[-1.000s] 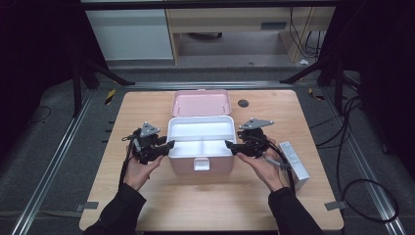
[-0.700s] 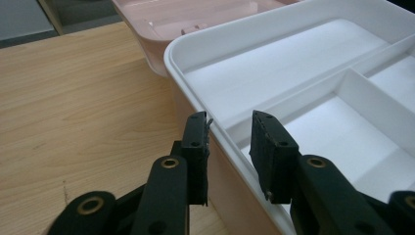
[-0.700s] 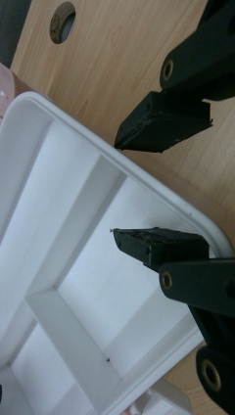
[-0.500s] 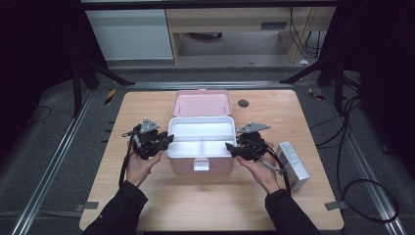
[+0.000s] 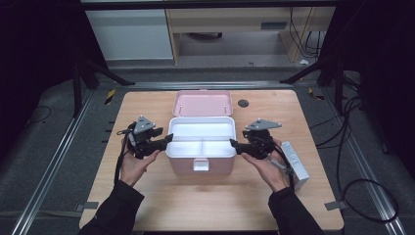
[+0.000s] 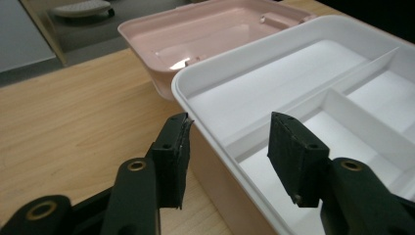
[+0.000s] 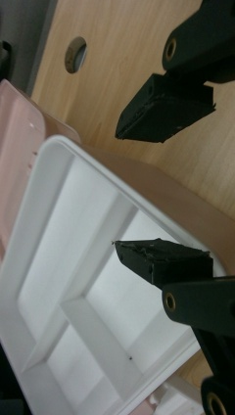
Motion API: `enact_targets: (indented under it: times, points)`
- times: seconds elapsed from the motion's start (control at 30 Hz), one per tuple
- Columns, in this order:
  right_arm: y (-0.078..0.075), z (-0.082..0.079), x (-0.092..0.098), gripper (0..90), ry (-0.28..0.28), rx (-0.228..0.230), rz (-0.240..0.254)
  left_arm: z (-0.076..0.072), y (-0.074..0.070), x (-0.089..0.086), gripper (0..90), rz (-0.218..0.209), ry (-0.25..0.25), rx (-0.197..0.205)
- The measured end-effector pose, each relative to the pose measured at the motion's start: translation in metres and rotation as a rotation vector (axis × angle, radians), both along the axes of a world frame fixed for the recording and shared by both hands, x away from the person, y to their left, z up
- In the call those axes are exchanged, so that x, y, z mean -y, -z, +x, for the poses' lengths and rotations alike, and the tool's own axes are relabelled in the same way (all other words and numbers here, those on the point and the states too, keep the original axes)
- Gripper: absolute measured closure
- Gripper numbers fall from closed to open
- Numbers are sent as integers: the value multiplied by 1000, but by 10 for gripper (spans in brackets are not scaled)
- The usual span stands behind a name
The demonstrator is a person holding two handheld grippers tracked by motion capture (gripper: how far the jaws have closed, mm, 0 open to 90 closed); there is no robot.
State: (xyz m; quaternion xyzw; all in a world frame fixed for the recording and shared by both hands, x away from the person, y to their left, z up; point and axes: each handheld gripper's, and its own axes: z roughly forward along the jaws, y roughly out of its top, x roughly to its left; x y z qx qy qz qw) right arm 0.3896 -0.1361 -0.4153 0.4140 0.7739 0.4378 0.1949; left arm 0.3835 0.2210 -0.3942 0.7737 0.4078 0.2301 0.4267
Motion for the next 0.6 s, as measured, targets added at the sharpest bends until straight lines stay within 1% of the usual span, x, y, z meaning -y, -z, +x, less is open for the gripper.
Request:
enact_targets:
  times: [0.03, 0.13, 0.17, 0.2, 0.23, 0.27, 0.3, 0.33, 0.37, 0.4, 0.43, 0.5, 0.57, 0.6]
  points:
    - [-2, 0, 3, 401, 3, 11, 7, -2, -4, -2, 492, -1, 8, 15]
    - [-11, 2, 14, 376, -5, 51, 32, -3, -11, -7, 472, 0, 31, 22]
    - [-15, 2, 18, 360, -7, 68, 34, -2, -13, -7, 472, 4, 39, 18]
    - [-19, 2, 21, 351, -10, 76, 26, -2, -15, -7, 472, 15, 49, 18]
    - [-23, 2, 24, 358, -9, 82, 21, -1, -18, -8, 472, 26, 61, 22]
    - [-33, 1, 30, 365, -13, 111, 38, 0, -20, -8, 466, 31, 68, 23]
    - [-33, 1, 30, 365, -13, 111, 38, 2, -22, -8, 466, 32, 74, 22]
    - [-36, 1, 32, 366, -16, 119, 45, 4, -25, -9, 464, 31, 89, 23]
    - [-41, 2, 35, 363, -28, 124, 57, 7, -28, -10, 462, 28, 101, 19]
    - [-44, 4, 37, 361, -41, 120, 56, 10, -31, -10, 457, 33, 113, 13]
    - [-46, 6, 38, 357, -50, 114, 46, 12, -34, -11, 455, 44, 122, 16]
    - [-50, 10, 39, 356, -62, 119, 23, 19, -41, -10, 456, 61, 144, 9]
    - [-52, 17, 39, 352, -87, 99, 21, 24, -45, -10, 455, 63, 157, 5]
    - [-52, 19, 39, 349, -98, 98, 15, 28, -48, -10, 455, 60, 181, -1]
